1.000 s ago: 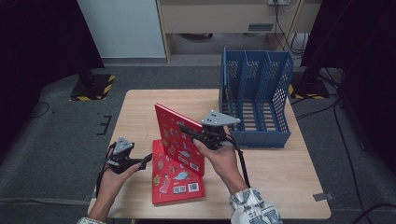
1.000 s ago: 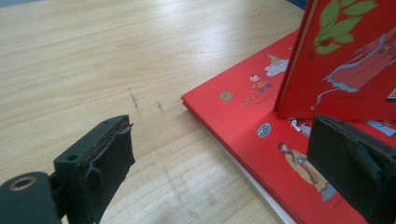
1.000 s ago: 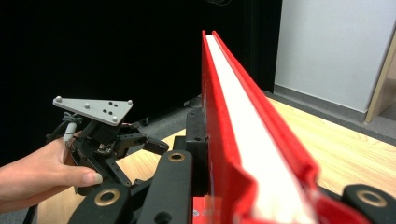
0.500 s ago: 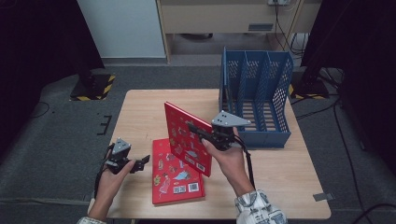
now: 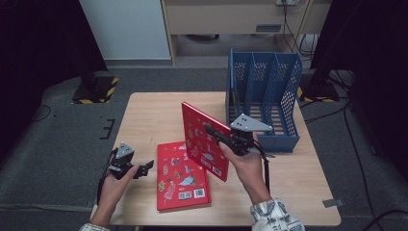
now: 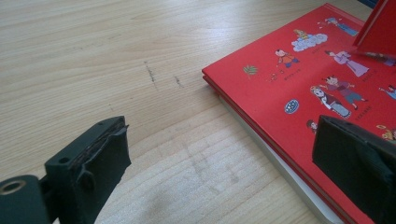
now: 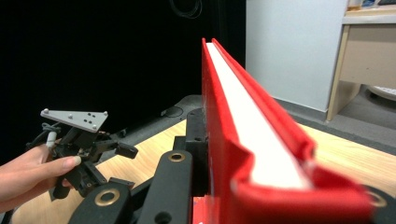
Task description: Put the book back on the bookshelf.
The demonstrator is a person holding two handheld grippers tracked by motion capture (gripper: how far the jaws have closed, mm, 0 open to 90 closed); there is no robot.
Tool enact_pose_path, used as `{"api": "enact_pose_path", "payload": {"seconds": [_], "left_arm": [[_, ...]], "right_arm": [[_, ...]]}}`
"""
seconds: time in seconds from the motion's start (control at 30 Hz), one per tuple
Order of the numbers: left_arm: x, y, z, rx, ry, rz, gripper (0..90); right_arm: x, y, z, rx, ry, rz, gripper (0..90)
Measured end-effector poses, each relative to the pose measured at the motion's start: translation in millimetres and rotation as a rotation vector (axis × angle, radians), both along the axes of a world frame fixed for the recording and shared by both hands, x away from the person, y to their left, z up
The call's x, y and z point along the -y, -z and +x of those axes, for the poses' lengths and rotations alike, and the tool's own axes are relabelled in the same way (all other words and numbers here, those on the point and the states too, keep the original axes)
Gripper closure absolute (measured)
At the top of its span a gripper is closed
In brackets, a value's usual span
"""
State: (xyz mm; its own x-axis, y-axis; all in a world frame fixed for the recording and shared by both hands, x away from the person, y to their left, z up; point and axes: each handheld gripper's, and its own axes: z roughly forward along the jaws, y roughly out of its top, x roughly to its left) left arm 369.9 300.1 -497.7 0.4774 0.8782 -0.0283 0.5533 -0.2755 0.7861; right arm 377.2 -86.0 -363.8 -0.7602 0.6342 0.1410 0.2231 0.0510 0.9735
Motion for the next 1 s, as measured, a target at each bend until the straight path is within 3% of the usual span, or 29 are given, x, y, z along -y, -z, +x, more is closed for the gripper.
{"api": "enact_pose_path", "payload": {"seconds": [1.0], "left_arm": [[-1.0,4.6,1.0,-0.021,-0.014,0.009,3.2]], "right_arm": [[53.9,-0.9,-13.2,0.01,0.099,0.016,79.7]]}}
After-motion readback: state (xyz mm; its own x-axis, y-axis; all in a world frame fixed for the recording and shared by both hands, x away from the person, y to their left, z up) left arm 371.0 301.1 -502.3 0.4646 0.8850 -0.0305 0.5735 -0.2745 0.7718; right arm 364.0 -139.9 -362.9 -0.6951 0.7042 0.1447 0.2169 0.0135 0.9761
